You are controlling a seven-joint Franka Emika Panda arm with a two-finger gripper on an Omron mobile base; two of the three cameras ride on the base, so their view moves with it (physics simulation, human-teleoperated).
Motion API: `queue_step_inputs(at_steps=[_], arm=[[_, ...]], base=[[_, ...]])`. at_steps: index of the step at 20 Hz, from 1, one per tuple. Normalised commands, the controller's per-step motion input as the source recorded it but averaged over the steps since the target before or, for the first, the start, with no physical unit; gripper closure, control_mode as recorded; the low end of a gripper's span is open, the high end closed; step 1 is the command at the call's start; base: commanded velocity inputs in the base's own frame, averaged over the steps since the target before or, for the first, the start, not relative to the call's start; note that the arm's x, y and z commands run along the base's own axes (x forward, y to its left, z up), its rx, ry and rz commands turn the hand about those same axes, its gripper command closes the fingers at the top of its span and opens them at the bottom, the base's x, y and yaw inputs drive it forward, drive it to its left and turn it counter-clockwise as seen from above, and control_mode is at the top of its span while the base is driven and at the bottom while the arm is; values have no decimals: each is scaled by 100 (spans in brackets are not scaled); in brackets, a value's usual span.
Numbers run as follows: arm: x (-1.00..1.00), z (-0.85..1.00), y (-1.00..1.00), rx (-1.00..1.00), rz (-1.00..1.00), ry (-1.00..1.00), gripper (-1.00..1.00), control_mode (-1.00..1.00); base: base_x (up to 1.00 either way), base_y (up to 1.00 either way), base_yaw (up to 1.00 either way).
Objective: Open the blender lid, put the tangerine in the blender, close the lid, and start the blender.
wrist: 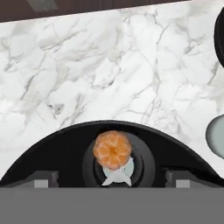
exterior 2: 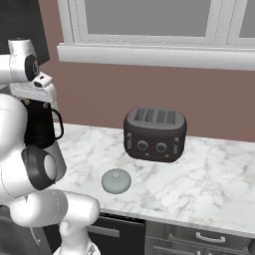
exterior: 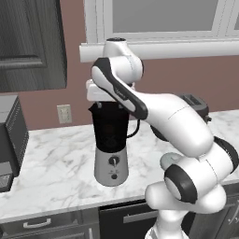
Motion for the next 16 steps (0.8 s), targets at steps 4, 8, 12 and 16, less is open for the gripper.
queue_step_inputs(at_steps=[4, 8, 12, 16], arm=[[-12, 77, -3, 0, 0, -17, -100, -100], [-44, 62, -29, 0, 0, -34, -100, -100], [-65, 15, -61, 6, 0, -27, -100, -100], [-50, -47, -100, 1, 0, -3, -100, -100]], base=[[0, 0, 0], [0, 0, 0], [0, 0, 0], [0, 0, 0]])
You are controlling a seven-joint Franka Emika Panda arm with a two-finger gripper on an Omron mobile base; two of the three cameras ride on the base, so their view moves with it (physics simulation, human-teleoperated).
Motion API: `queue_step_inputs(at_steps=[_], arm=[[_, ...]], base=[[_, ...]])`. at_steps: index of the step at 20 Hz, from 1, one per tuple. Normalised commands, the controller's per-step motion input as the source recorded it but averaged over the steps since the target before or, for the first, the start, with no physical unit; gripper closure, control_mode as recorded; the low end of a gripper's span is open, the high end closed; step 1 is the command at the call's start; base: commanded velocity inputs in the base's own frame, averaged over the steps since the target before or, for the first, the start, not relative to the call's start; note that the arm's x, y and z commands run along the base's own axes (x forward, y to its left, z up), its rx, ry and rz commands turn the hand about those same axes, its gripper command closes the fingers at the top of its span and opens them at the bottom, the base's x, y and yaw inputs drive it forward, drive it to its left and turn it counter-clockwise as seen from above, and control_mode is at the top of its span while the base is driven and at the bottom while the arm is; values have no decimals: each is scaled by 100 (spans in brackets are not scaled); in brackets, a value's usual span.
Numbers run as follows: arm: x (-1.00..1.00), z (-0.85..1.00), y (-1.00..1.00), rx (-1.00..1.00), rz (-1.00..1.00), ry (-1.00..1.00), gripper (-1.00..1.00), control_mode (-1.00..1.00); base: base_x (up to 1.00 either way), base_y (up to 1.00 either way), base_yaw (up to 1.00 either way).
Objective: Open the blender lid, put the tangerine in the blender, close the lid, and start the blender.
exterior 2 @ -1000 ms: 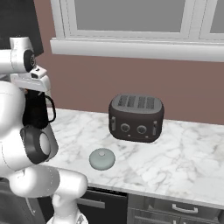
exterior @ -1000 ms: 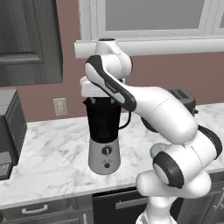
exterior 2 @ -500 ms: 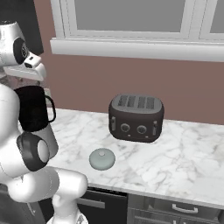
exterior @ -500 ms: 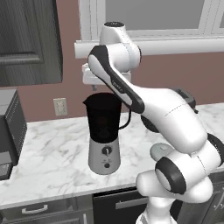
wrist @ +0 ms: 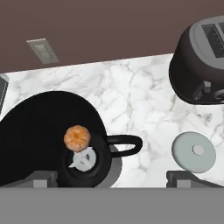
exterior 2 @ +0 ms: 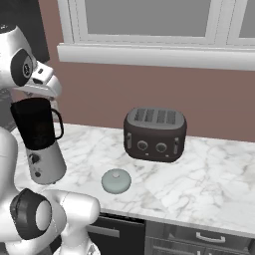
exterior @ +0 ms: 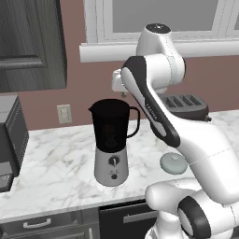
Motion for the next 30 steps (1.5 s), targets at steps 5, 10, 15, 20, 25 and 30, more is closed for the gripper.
queue_step_inputs(at_steps=[5, 10, 15, 20, 25, 30], arm=[[-33, -67, -100, 0, 0, 0, -100, -100], [-31, -74, -100, 0, 0, 0, -100, -100], [-14, -77, -100, 0, 0, 1, -100, -100], [6, -53, -66, 0, 0, 2, -100, -100], [26, -32, -2, 0, 2, 6, -100, -100], [10, -57, 0, -1, 2, 12, -100, -100]], base=[[0, 0, 0], [0, 0, 0], [0, 0, 0], [0, 0, 0], [0, 0, 0], [0, 0, 0]])
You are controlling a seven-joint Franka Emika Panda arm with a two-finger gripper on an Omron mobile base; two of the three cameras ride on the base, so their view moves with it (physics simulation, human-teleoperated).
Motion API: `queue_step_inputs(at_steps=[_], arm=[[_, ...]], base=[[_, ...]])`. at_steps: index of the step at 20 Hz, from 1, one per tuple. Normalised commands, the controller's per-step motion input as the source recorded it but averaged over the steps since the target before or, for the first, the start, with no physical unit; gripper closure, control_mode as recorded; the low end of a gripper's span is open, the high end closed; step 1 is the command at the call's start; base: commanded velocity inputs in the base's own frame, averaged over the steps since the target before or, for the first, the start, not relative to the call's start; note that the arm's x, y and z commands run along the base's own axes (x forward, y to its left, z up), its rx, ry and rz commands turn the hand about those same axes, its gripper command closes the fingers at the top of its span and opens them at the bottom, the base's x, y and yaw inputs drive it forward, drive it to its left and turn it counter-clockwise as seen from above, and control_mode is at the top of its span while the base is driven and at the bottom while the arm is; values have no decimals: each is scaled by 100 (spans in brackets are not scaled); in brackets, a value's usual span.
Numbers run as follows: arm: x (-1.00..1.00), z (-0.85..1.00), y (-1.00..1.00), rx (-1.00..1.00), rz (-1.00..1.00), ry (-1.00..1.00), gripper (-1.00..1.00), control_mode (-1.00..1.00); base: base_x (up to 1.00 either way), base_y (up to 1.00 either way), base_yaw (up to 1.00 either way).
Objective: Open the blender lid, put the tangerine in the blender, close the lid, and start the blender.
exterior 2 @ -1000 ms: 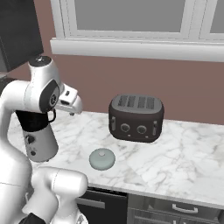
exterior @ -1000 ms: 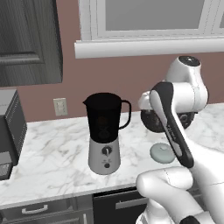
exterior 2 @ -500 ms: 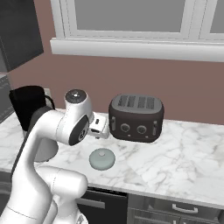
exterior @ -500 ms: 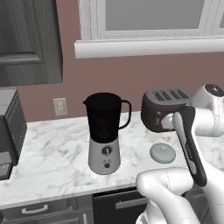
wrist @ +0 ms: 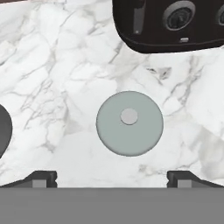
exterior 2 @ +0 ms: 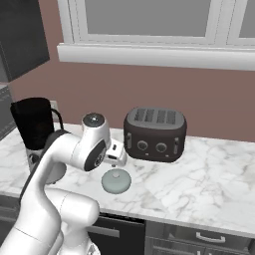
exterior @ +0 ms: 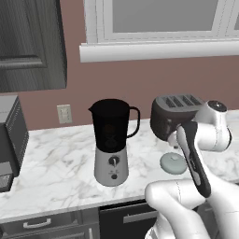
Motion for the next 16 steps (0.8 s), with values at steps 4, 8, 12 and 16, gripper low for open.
queue_step_inputs(at_steps=[4, 8, 12, 16], arm=[[7, -48, 0, -6, 0, 22, -100, -100], [26, -42, 0, -9, 0, 35, -100, -100], [36, -44, -8, -1, 0, 19, -100, -100], [26, -27, -28, 0, 3, 8, -100, -100]], base=[[0, 0, 0], [0, 0, 0], [0, 0, 0], [0, 0, 0]])
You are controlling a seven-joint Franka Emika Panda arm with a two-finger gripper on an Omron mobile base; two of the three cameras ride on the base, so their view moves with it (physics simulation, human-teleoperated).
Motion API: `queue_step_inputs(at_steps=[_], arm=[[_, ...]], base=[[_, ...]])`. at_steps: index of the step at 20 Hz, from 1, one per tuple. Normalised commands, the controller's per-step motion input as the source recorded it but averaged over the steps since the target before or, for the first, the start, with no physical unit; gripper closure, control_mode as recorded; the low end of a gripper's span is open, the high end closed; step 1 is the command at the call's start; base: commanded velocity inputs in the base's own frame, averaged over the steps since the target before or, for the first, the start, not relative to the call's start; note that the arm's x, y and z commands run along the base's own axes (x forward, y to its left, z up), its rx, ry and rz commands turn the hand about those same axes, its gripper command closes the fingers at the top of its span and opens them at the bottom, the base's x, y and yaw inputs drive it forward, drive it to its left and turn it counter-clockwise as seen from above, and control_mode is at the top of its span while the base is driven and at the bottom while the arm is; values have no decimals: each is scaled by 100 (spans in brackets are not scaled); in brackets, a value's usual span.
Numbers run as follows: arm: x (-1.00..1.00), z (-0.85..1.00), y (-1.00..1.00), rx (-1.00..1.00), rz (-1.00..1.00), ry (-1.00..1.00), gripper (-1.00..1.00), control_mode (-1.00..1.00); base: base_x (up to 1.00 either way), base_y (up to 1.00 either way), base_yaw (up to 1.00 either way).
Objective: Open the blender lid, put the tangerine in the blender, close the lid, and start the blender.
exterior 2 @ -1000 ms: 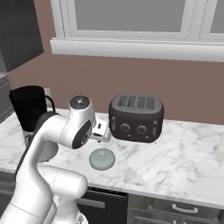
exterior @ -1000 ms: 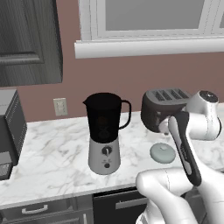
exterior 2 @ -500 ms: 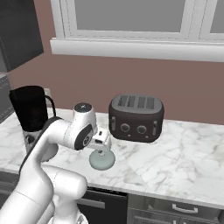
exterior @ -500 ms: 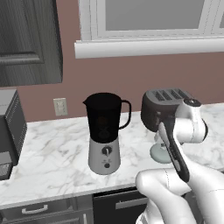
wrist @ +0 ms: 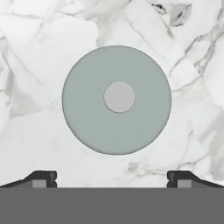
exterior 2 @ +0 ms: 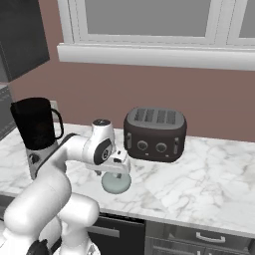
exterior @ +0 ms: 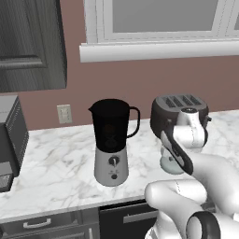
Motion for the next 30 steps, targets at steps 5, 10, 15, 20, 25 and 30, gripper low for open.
queue_step_inputs(at_steps=[5, 10, 15, 20, 25, 30], arm=[[15, -20, -23, 0, 8, 0, -100, -100], [11, -17, 5, 0, 3, 0, -100, -100], [0, -5, 29, 0, 0, 0, -100, -100], [0, -12, 9, 0, 0, 0, -100, -100], [0, -13, 0, 0, 3, 0, -100, -100], [0, -11, 0, 0, 3, 0, -100, -100]], base=[[0, 0, 0], [0, 0, 0], [0, 0, 0], [0, 0, 0], [0, 0, 0], [0, 0, 0]])
